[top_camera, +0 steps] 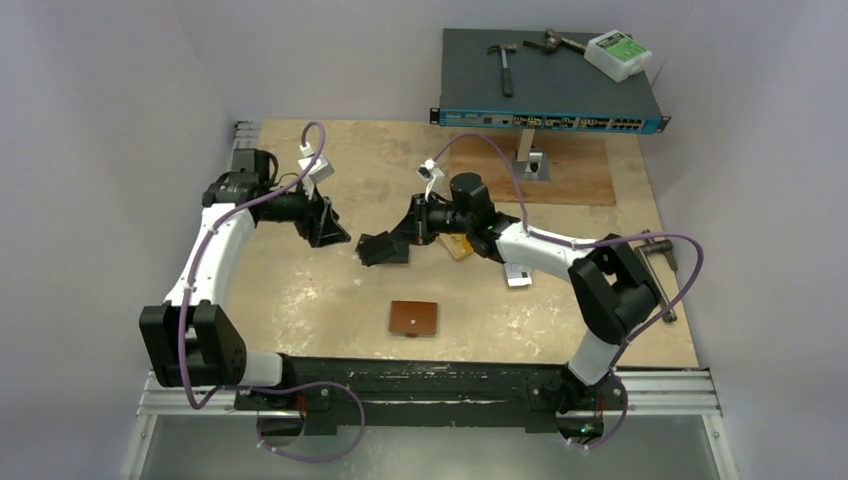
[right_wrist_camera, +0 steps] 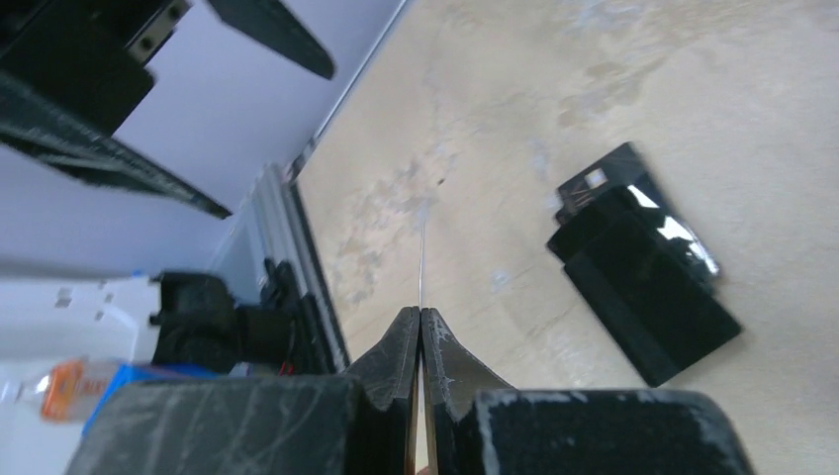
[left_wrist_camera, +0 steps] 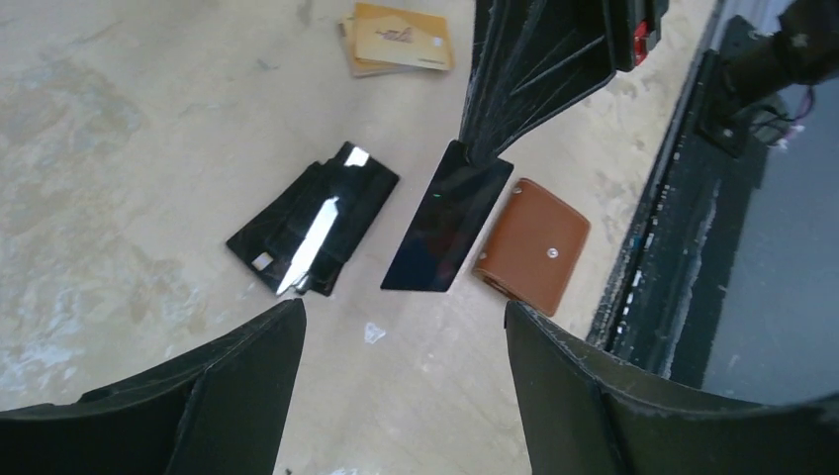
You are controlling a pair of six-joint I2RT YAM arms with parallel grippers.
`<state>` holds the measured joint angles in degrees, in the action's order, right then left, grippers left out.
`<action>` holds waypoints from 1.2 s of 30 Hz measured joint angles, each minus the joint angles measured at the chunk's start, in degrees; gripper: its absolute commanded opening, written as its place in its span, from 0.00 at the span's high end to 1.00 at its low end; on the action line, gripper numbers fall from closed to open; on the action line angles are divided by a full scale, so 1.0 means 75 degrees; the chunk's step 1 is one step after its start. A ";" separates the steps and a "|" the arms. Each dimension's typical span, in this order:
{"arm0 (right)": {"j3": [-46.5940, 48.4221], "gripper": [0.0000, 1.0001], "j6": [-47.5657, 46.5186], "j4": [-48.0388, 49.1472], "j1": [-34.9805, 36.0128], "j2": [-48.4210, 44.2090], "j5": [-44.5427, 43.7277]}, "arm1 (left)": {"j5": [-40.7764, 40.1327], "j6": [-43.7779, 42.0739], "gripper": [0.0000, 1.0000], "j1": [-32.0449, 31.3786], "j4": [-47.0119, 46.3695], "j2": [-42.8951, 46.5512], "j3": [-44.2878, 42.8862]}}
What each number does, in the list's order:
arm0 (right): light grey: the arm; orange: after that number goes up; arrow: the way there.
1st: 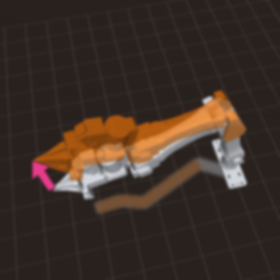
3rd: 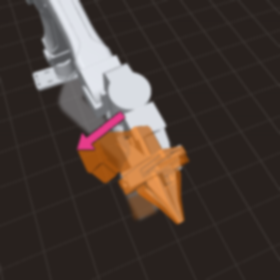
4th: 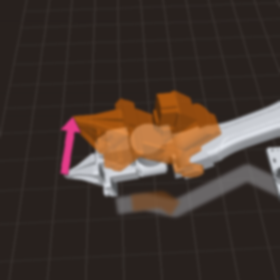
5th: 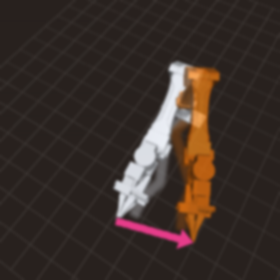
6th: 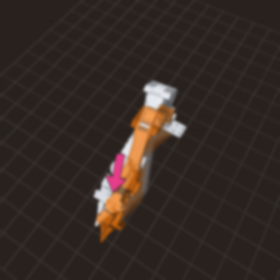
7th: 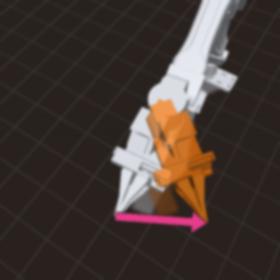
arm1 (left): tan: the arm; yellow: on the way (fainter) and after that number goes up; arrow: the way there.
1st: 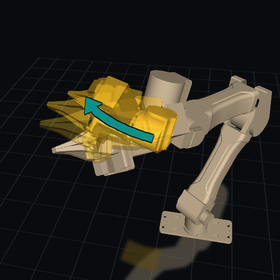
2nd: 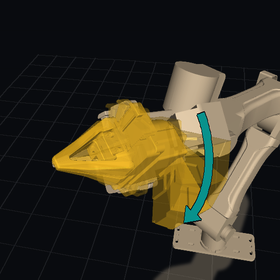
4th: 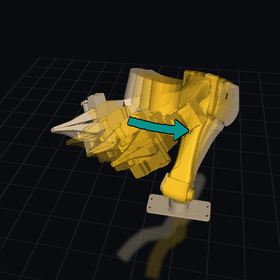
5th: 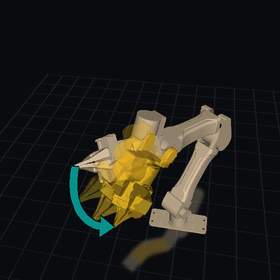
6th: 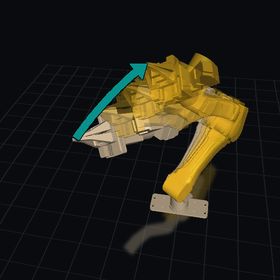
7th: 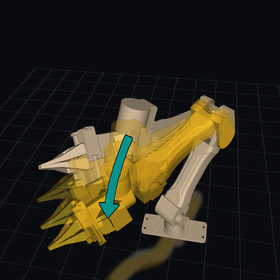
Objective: Put the credit cards into the card holder
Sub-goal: Pick up the credit card from the center of the board.
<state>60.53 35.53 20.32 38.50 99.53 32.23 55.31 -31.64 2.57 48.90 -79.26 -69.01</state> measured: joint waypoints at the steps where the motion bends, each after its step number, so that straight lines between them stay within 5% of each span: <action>1: 0.0015 1.00 -0.0114 -0.0082 0.0000 -0.0076 0.0259 | 0.0152 -0.0152 0.28 -0.0044 0.0166 0.0006 -0.0020; 18: 0.0953 1.00 -0.0863 -0.1236 0.0006 -0.0965 0.2471 | 0.2145 -0.3095 0.32 -0.0254 0.3856 0.0134 -0.0271; 27: 0.1658 1.00 -0.1236 -0.1877 0.0268 -0.0915 0.2658 | 0.2250 -0.2413 0.44 -0.0624 0.3456 0.0239 -0.0262; 32: 0.2034 1.00 -0.1422 -0.2168 0.0373 -0.0772 0.2731 | 0.2171 -0.1769 0.60 -0.0889 0.2903 0.0571 -0.0198; 36: 0.2168 1.00 -0.1588 -0.2363 0.0373 -0.0691 0.2871 | 0.2151 -0.1533 0.89 -0.0962 0.2725 0.0673 -0.0198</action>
<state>76.79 23.62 2.59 41.30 94.35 53.76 71.44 -43.13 -4.64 69.34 -74.22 -70.50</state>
